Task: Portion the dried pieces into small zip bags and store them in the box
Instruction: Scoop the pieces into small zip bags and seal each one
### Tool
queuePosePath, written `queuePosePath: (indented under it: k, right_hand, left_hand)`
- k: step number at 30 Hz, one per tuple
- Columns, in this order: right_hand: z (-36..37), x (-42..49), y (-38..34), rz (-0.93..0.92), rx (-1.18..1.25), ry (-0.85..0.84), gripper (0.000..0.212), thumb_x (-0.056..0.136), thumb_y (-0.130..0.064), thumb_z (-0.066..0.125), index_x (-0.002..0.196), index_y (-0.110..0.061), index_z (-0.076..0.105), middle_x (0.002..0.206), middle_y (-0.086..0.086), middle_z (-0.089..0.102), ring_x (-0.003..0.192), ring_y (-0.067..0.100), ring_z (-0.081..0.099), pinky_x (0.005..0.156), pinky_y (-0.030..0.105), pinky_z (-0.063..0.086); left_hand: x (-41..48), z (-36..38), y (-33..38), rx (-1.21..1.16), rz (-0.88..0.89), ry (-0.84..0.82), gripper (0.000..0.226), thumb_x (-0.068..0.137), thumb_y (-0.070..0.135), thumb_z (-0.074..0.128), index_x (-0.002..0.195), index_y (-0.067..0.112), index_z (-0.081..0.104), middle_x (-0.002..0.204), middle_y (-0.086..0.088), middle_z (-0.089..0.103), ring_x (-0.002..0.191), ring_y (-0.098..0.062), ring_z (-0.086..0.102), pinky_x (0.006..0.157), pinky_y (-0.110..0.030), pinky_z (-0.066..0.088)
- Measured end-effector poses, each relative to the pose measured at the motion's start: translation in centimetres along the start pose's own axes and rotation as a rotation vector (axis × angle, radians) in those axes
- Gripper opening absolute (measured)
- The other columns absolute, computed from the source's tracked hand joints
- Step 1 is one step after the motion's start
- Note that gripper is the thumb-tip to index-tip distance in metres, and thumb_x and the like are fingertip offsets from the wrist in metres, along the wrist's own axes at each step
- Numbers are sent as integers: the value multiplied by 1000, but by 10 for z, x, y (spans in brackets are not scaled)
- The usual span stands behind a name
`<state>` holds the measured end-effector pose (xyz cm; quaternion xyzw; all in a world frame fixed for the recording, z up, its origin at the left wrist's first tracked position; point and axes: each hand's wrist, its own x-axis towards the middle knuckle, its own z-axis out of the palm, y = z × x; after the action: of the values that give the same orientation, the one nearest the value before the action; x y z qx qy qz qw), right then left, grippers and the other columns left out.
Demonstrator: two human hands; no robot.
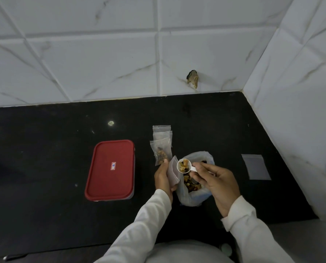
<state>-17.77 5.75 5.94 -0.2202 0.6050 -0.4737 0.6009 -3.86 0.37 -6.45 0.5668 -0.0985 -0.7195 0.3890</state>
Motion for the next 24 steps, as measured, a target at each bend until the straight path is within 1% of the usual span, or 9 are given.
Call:
queuePosePath:
  k: [3, 7, 12, 16, 19, 20, 22, 23, 24]
  right_hand:
    - [3, 1, 3, -25, -88, -4, 14, 87, -11, 68, 99, -12, 74, 93, 5, 76, 90, 17, 73, 86, 33, 56]
    - [2, 1, 7, -122, -289, -1, 13, 88, -15, 67, 98, -19, 74, 89, -3, 76, 86, 10, 72, 85, 31, 57]
    - [5, 1, 12, -309, -524, 4, 11, 89, -20, 66, 97, -23, 74, 85, -6, 75, 84, 6, 71, 79, 23, 56]
    - [8, 3, 17, -482, -732, 9, 11, 91, -22, 65, 99, -22, 73, 88, -8, 73, 84, 4, 69, 80, 24, 56]
    - [10, 5, 19, -592, -866, 35, 16, 91, -18, 64, 103, -17, 74, 91, -2, 73, 85, 7, 67, 81, 24, 53]
    - [11, 3, 17, -654, -882, 31, 19, 90, -15, 63, 104, -15, 75, 91, 0, 73, 84, 10, 67, 78, 18, 50]
    - [15, -3, 11, -754, -904, 13, 23, 88, -9, 61, 105, -14, 75, 90, 1, 74, 83, 18, 68, 74, 15, 45]
    - [16, -6, 7, -794, -913, 2, 24, 88, -8, 61, 106, -14, 75, 90, 2, 74, 83, 19, 69, 74, 18, 46]
    - [17, -9, 5, -841, -924, -6, 25, 87, -6, 61, 106, -13, 75, 89, 3, 74, 82, 20, 69, 73, 21, 47]
  left_hand:
    - [-2, 0, 0, -25, 2, -6, 45, 93, 52, 56, 119, 17, 66, 94, -11, 67, 55, -16, 55, 36, -19, 32]
    - [0, -2, -3, -59, 11, 12, 48, 92, 52, 58, 121, 15, 67, 97, -11, 67, 55, -15, 58, 36, -20, 32]
    - [-7, 2, -2, -61, 41, 6, 49, 93, 50, 56, 119, 9, 66, 83, -8, 66, 50, -14, 55, 35, -20, 30]
    - [-7, 2, -2, -55, 60, 13, 50, 92, 51, 57, 120, 11, 67, 95, -11, 67, 57, -15, 57, 37, -19, 34]
    - [-6, 1, -2, -54, 71, 5, 54, 85, 56, 60, 122, 17, 68, 112, -12, 69, 74, -20, 61, 50, -25, 50]
    - [-7, 1, -1, -62, 79, -4, 53, 86, 56, 60, 122, 19, 68, 117, -13, 70, 82, -22, 63, 63, -33, 58]
    - [-9, 3, 2, -91, 86, -23, 51, 89, 54, 59, 124, 17, 67, 118, -14, 71, 93, -25, 63, 90, -47, 55]
    - [-10, 3, 2, -105, 84, -33, 52, 91, 53, 59, 124, 13, 67, 114, -14, 72, 91, -24, 64, 94, -48, 53]
    - [-11, 3, 3, -117, 88, -42, 53, 92, 52, 57, 122, 9, 66, 106, -13, 72, 84, -21, 66, 87, -43, 58]
